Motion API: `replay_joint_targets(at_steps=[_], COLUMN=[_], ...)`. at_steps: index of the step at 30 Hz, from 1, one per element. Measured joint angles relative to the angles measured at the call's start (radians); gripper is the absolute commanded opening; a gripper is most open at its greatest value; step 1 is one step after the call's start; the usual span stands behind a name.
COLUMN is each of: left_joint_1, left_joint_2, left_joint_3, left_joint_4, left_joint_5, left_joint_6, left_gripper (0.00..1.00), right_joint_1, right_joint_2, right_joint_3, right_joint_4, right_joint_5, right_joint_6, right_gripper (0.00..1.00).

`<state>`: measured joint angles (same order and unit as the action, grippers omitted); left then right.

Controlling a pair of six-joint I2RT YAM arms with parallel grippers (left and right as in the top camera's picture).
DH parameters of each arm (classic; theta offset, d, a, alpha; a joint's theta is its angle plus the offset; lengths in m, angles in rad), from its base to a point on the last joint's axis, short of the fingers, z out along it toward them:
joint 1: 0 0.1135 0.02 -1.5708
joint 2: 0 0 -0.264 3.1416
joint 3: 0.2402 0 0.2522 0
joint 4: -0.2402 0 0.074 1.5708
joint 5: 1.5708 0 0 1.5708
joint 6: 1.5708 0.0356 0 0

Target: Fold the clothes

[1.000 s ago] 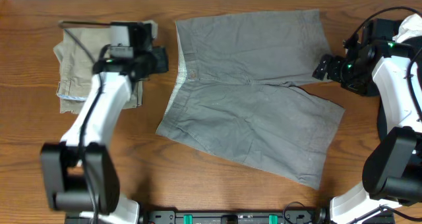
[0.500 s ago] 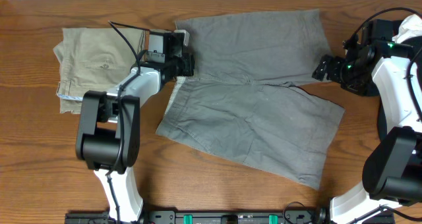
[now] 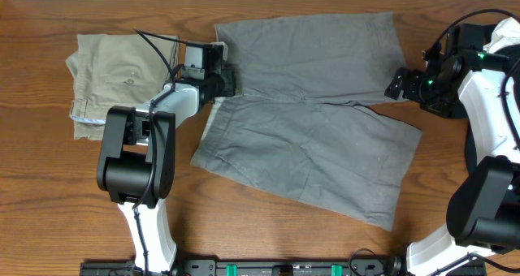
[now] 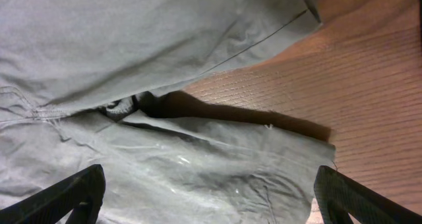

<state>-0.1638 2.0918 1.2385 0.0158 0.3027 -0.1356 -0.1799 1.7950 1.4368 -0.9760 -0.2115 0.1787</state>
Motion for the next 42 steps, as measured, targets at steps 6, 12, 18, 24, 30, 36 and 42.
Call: replay_joint_targets(at_steps=[6, 12, 18, 24, 30, 36, 42], left_joint_1=[0.013, 0.022, 0.022, 0.022, 0.024, 0.031, 0.032], left_joint_2=[0.0, -0.001, -0.001, -0.001, -0.005, -0.129, -0.423], left_joint_3=[0.0, 0.001, 0.002, 0.004, 0.004, -0.006, -0.004], left_joint_4=[0.0, -0.003, -0.003, -0.003, 0.007, -0.058, -0.27], left_joint_5=[-0.019, -0.072, -0.116, -0.146, -0.155, -0.162, -0.173], left_joint_6=[-0.05, -0.134, -0.179, -0.185, -0.188, -0.201, -0.202], left_gripper=[0.11, 0.1, 0.1, 0.1, 0.17, 0.23, 0.23], right_joint_1=[0.0, 0.0, 0.0, 0.0, 0.0, 0.0, 0.0], right_joint_2=[0.0, 0.0, 0.0, 0.0, 0.0, 0.0, 0.0], right_joint_3=[0.0, 0.0, 0.0, 0.0, 0.0, 0.0, 0.0], right_joint_4=[0.0, 0.0, 0.0, 0.0, 0.0, 0.0, 0.0], right_joint_5=[0.0, 0.0, 0.0, 0.0, 0.0, 0.0, 0.0], right_joint_6=[0.0, 0.0, 0.0, 0.0, 0.0, 0.0, 0.0], right_gripper=[0.99, 0.99, 0.99, 0.99, 0.99, 0.99, 0.99])
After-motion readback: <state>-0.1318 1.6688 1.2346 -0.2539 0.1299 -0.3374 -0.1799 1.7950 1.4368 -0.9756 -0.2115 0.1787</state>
